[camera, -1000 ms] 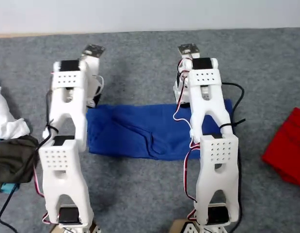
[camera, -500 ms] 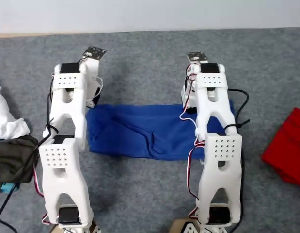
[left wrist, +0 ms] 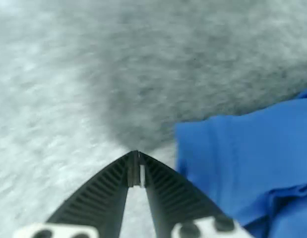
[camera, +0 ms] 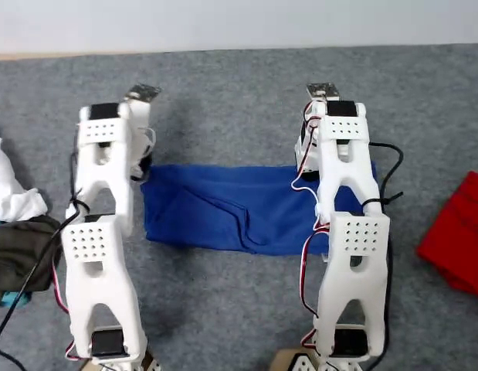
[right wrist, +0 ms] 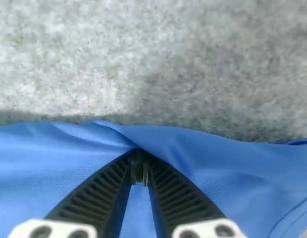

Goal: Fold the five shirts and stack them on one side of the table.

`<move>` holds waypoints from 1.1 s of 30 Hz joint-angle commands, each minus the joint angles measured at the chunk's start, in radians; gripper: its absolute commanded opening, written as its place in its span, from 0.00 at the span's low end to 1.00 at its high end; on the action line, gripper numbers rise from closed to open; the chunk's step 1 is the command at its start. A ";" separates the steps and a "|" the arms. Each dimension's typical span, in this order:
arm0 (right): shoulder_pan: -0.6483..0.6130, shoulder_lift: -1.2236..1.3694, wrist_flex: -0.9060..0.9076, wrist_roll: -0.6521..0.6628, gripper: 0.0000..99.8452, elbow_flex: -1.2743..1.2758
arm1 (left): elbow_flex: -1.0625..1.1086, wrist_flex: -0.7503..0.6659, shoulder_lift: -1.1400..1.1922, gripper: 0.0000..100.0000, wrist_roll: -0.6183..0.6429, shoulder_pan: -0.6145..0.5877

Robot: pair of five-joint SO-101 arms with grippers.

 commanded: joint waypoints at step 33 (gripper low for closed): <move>-0.005 -0.788 0.237 0.009 0.01 0.385 | 0.398 0.127 -0.944 0.00 0.061 -0.381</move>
